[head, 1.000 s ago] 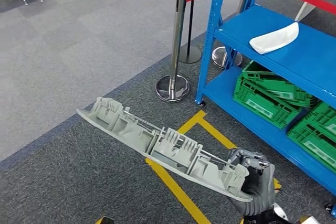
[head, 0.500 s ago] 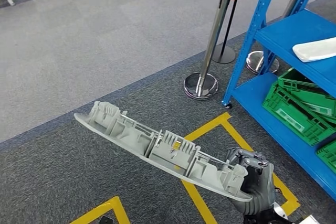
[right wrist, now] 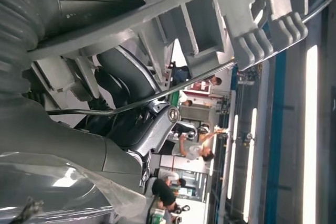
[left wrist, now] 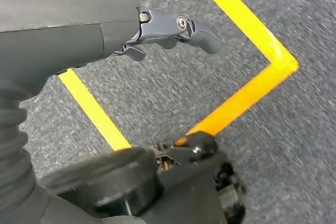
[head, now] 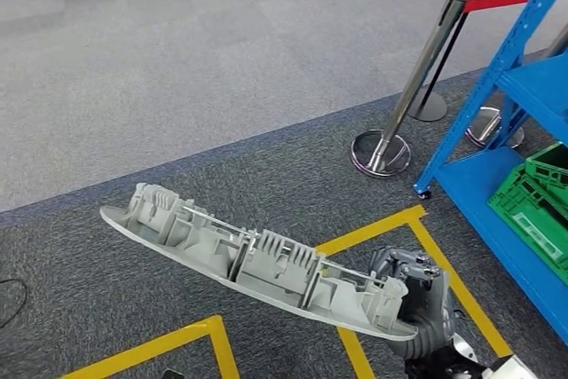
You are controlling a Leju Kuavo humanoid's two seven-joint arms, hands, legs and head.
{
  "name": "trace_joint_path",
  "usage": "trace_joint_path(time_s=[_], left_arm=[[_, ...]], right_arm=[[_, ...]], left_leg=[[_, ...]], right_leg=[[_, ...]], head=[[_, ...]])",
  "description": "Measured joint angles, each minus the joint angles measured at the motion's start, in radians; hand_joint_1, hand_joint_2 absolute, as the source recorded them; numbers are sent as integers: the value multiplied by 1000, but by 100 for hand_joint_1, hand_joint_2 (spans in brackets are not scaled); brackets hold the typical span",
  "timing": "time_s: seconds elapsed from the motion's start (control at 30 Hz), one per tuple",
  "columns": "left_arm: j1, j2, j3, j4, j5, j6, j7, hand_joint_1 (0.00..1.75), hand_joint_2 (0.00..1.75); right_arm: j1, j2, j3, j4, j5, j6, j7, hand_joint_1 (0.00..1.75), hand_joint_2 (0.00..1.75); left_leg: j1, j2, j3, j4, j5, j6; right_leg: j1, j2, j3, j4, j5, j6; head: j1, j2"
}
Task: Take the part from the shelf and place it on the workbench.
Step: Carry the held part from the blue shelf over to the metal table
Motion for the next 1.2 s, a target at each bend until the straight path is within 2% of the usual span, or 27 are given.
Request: trace_joint_path(time_s=[0.07, 0.13, 0.17, 0.2, 0.23, 0.27, 0.3, 0.33, 0.4, 0.47, 0.53, 0.6, 0.63, 0.67, 0.7, 0.73, 0.77, 0.8, 0.83, 0.9, 0.97, 1.0, 1.07, 1.1, 1.13, 1.17, 1.2], left_arm=[[1, -2, 3, -10, 0, -3, 0, 0, 175], [2, -3, 5, -15, 0, -7, 0, 0, 175], [3, -3, 6, -17, 1, -8, 0, 0, 175], [4, -3, 8, -18, 2, -10, 1, 0, 175], [5, -3, 9, -20, 4, -12, 2, 0, 175], [6, -3, 11, -22, 6, -16, 3, 0, 175], [7, -3, 12, -25, 8, -21, 5, 0, 175], [8, -4, 13, -30, 10, -28, 7, 0, 175], [16, -4, 20, -44, 19, -46, 14, 0, 175], [30, -4, 32, -63, 33, -68, 24, 0, 175], [43, -6, 40, -85, 47, -87, 34, 0, 175], [50, -7, 44, -104, 54, -98, 41, 0, 175], [52, -8, 46, -111, 55, -101, 43, 0, 175], [54, -8, 47, -116, 56, -103, 45, 0, 175], [57, -8, 49, -120, 56, -103, 46, 0, 175], [59, -9, 50, -124, 57, -104, 46, 0, 175], [62, -9, 51, -127, 57, -104, 46, 0, 175], [64, -10, 51, -130, 57, -104, 46, 0, 175], [64, -11, 52, -133, 58, -104, 47, 0, 175], [67, -13, 52, -138, 58, -105, 47, 0, 175], [70, -13, 54, -142, 58, -105, 47, 0, 175], [71, -13, 56, -145, 58, -105, 47, 0, 175], [72, -15, 57, -150, 57, -105, 47, 0, 175], [73, -16, 57, -152, 57, -105, 48, 0, 175], [73, -16, 57, -154, 56, -106, 51, 0, 175], [74, -16, 57, -156, 55, -108, 54, 0, 175], [77, -16, 57, -159, 56, -111, 58, 0, 175]], right_arm=[[-2, 0, 3, 2, 0, 2, 0, 175, 175], [-2, 0, 4, 7, 1, 4, 1, 175, 175], [-2, 0, 4, 9, 3, 6, 3, 175, 175], [-3, 0, 5, 12, 4, 8, 4, 175, 175], [-4, 0, 7, 14, 6, 10, 6, 175, 175], [-7, 0, 9, 15, 7, 11, 7, 175, 175], [-11, 0, 13, 17, 8, 13, 8, 175, 175], [-17, 1, 17, 20, 8, 15, 9, 175, 175], [-34, 3, 29, 31, 11, 21, 11, 175, 175], [-59, 8, 48, 52, 17, 29, 12, 175, 175], [-87, 17, 71, 81, 23, 34, 10, 175, 175], [-109, 25, 89, 105, 24, 33, 8, 175, 175], [-117, 27, 96, 114, 24, 33, 8, 175, 175], [-123, 29, 101, 122, 24, 33, 8, 175, 175], [-128, 30, 105, 129, 24, 33, 9, 175, 175], [-133, 30, 109, 134, 24, 32, 9, 175, 175], [-137, 30, 112, 139, 24, 32, 9, 175, 175], [-141, 31, 114, 143, 24, 32, 9, 175, 175], [-144, 31, 117, 146, 24, 32, 9, 175, 175], [-150, 32, 120, 153, 24, 32, 9, 175, 175], [-154, 32, 124, 159, 25, 32, 9, 175, 175], [-157, 32, 125, 161, 25, 32, 9, 175, 175], [-160, 33, 128, 164, 24, 32, 8, 175, 175], [-160, 33, 128, 166, 23, 32, 7, 175, 175], [-159, 33, 129, 169, 22, 32, 6, 175, 175], [-158, 32, 129, 172, 21, 33, 3, 175, 175], [-157, 32, 129, 175, 19, 33, 0, 175, 175]], left_leg=[[0, -18, 1, -6, 7, 16], [-7, -40, -4, -5, 10, 25], [-10, -53, -5, -5, 11, 27], [-13, -68, -5, -4, 12, 29], [-16, -82, -4, -3, 12, 29], [-17, -97, -4, -1, 12, 29], [-19, -110, -5, 3, 12, 28], [-19, -122, -8, 8, 11, 26], [-17, -141, -20, 14, 13, 17], [-15, -152, -28, 16, 17, 5], [-17, -113, -47, 54, -10, -6], [-13, -59, -100, 167, -73, -19], [-7, -47, -132, 233, -101, -26], [0, -42, -154, 280, -114, -32], [7, -38, -159, 291, -109, -38], [14, -32, -144, 262, -84, -43], [19, -21, -112, 201, -48, -47], [20, 5, -75, 131, -20, -51], [18, 28, -46, 72, -1, -49], [8, 56, -25, 23, 3, -35], [3, 36, -27, 20, 2, -15], [3, 24, -25, 17, 2, -7], [4, 0, -19, 10, 5, 11], [3, -12, -18, 10, 5, 16], [1, -24, -18, 11, 5, 21], [-2, -38, -18, 11, 5, 23], [-4, -51, -18, 11, 5, 24]], right_leg=[[-1, 53, -47, 95, -57, -1], [3, 85, -120, 239, -114, -7], [6, 90, -144, 283, -121, -10], [9, 92, -151, 288, -108, -15], [12, 97, -137, 250, -75, -20], [14, 109, -108, 183, -33, -25], [14, 134, -76, 111, -1, -31], [14, 155, -50, 53, 19, -34], [14, 179, -27, 8, 24, -36], [13, 160, -22, -1, 30, -40], [9, 134, -18, -11, 37, -47], [8, 101, -15, -15, 37, -51], [8, 83, -15, -15, 36, -52], [8, 65, -15, -15, 34, -51], [8, 49, -14, -14, 32, -49], [8, 34, -11, -14, 29, -47], [7, 21, -8, -14, 26, -43], [8, 10, -4, -14, 23, -38], [10, 0, -1, -13, 19, -33], [15, -18, 3, -13, 13, -21], [12, -36, 8, -15, 7, -8], [9, -29, 8, -9, -1, -2], [4, 24, -22, 60, -43, 3], [4, 58, -55, 127, -73, 1], [5, 79, -95, 201, -101, -1], [7, 88, -132, 264, -119, -3], [9, 92, -158, 298, -119, -5]], head=[[6, 0], [10, 0], [10, 0], [10, 0], [10, 0], [10, 0], [10, 0], [9, 0], [10, 0], [11, 0], [5, 0], [0, 0], [-2, 0], [-2, 0], [-2, 0], [-2, 0], [-2, 0], [-2, 0], [-2, 0], [-2, 0], [-1, 0], [1, 0], [7, 0], [10, 0], [12, 0], [13, 0], [14, 0]])
